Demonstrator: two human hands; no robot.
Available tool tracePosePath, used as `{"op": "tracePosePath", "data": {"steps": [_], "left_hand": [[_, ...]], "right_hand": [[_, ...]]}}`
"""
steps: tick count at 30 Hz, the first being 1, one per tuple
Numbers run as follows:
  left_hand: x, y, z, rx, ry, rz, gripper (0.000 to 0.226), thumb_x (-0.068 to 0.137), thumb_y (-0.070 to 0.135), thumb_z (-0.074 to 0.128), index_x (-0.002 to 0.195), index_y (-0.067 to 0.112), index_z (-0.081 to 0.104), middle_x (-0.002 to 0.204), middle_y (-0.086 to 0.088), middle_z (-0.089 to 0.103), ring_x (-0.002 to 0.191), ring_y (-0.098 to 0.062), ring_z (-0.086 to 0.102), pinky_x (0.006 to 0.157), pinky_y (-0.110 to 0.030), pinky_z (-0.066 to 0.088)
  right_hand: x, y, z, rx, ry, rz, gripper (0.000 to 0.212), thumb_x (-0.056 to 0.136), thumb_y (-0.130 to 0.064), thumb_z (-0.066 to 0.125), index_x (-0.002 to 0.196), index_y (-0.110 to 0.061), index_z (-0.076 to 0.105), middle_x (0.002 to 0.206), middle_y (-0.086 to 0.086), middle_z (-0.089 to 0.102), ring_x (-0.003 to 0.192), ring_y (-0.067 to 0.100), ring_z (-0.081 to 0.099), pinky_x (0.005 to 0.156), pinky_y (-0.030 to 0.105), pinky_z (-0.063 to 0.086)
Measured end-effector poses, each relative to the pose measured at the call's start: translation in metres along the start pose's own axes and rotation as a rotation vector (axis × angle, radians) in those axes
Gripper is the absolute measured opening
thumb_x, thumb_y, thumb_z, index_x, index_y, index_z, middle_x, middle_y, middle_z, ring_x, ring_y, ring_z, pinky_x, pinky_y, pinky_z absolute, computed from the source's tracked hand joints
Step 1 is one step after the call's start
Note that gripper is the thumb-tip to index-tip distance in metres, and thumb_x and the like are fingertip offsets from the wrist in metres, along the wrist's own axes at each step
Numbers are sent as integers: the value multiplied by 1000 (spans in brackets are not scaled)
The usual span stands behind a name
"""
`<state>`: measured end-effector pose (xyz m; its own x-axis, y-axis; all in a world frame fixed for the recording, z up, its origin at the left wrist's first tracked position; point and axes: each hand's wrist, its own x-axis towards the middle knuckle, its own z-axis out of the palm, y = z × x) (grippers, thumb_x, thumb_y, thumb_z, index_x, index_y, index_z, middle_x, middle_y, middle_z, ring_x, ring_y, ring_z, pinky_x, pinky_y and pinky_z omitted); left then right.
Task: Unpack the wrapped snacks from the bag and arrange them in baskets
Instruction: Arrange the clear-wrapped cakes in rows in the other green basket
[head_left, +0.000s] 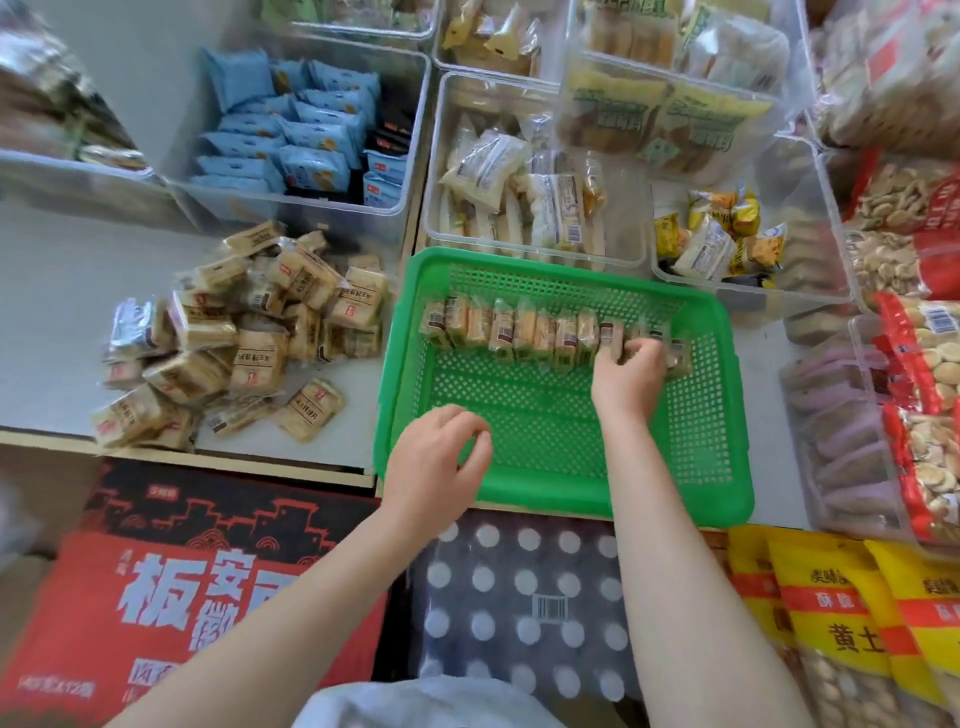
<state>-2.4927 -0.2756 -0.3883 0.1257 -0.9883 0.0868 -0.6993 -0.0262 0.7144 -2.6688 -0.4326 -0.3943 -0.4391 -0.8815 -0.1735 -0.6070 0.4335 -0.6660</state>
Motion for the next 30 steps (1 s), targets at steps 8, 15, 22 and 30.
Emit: {"op": "tracePosePath", "data": {"steps": [8,15,22,30], "left_hand": [[-60,-159,-104,147,80,-638,29,94,20,58,121,13,64,129,-9,56,118,-31,51,93,-44,48],[-77,-203,-140,11,-136,-736,49,102,33,49,149,17,45,154,-2,42,145,-17,31,115,-34,29],[-88,-223,-172,-363,-69,-815,33,101,31,53,134,29,59,131,12,59,126,-10,52,107,-31,39],[-55,-203,-182,-1209,-118,-1042,43,103,49,43,121,19,66,116,-11,73,107,-26,70,94,-42,53]], "right_hand": [[-204,-99,85,216,-484,-526,7,95,-9,57,95,-12,63,88,0,62,77,11,55,71,21,46],[-239,-83,202,-465,-640,-386,69,84,-40,76,136,-6,45,136,12,43,128,31,45,102,39,43],[-242,-72,220,-521,-603,-368,88,71,-54,79,134,-5,41,131,13,42,124,32,45,98,39,45],[-261,-100,172,-54,-964,-359,50,82,-48,76,125,-26,63,120,-11,58,104,3,57,81,16,42]]}}
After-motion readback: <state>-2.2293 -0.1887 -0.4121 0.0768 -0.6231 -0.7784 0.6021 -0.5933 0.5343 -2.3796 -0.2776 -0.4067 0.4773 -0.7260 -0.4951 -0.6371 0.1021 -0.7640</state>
